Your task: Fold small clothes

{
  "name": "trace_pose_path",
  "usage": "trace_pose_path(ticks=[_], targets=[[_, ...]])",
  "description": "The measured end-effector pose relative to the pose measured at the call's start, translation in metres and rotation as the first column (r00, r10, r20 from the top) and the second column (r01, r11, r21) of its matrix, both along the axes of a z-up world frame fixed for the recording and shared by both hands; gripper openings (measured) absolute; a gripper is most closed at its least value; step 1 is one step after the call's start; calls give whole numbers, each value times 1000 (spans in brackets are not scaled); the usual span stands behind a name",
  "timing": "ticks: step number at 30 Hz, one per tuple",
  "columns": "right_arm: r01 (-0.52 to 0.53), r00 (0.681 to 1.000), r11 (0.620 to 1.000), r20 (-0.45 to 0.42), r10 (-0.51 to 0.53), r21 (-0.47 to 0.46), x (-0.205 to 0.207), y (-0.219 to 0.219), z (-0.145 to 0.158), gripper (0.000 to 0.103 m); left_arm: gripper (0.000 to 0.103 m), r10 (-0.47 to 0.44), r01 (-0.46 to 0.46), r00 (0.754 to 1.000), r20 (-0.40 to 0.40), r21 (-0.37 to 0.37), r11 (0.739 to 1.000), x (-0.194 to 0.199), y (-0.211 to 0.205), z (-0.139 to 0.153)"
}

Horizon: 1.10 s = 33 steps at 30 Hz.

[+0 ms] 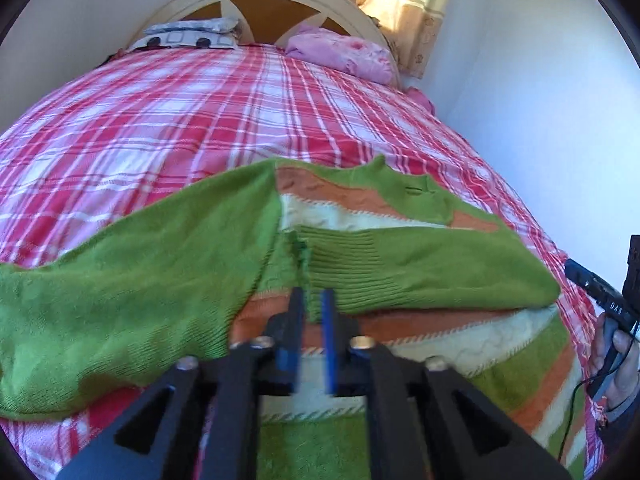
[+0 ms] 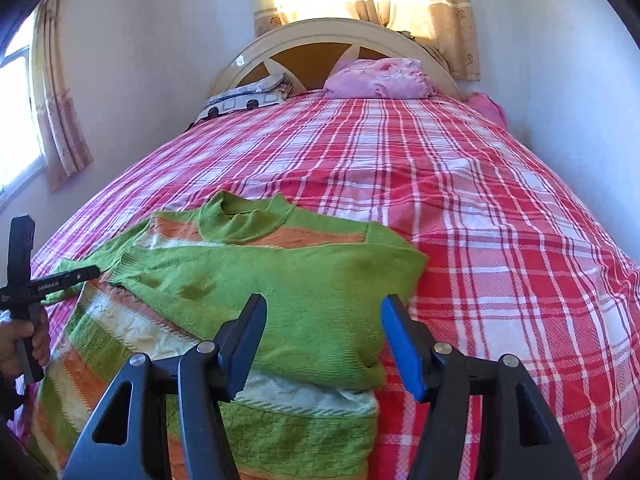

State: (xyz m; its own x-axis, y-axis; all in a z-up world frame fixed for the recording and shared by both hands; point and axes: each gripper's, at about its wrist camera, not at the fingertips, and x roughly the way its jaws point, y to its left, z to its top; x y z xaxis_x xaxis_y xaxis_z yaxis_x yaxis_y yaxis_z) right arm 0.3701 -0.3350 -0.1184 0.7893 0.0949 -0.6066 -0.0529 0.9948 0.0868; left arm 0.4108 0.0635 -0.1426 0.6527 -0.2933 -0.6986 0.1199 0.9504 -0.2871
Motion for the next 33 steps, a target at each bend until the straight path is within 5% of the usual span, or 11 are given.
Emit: trace_pose_path(ticks=[1,3,5,8,11,12,13,21,30,32,33], targets=[[-8,1000,1000,1,8,-9,0,3,-1,61,58,-5,5,1000,-6,3,1000,4,-4,0],[-15,1000,1000,4,15,-22,-2,8,-1,61,87,2,-2,1000,27,17,1000,8,-10,2],[-25,1000,999,10,26,-32,-6,12,-2,61,88,-8,8,1000,29,22,1000,18,-17,0],[-33,999,999,10,34,-43,-11,15,-4,61,79,-28,28,1000,-7,28,999,32,-26,-8],[-33,999,997,1,33,-65,-13,15,-8,61,58,-43,45,998,-37,58,997,46,-35,-15],[-31,1000,997,0,31,-65,-14,14,-8,61,19,-51,53,998,-42,55,997,47,-36,-16],[-27,1000,998,-1,27,-60,-15,13,-9,61,6,-58,61,997,-58,51,997,49,-35,-16],[-20,1000,999,9,20,-44,-20,7,-7,61,2,-16,18,999,41,-46,999,6,3,16],[-71,997,995,-22,70,-68,-10,27,-13,61,2,7,-10,999,-47,-57,998,3,12,-17],[-74,997,994,-25,73,-75,-11,30,-15,61,8,-12,10,999,-29,-74,997,6,6,-12],[-74,997,994,-24,73,-83,-12,32,-16,61,21,-16,14,1000,-24,-76,997,7,3,-10]])
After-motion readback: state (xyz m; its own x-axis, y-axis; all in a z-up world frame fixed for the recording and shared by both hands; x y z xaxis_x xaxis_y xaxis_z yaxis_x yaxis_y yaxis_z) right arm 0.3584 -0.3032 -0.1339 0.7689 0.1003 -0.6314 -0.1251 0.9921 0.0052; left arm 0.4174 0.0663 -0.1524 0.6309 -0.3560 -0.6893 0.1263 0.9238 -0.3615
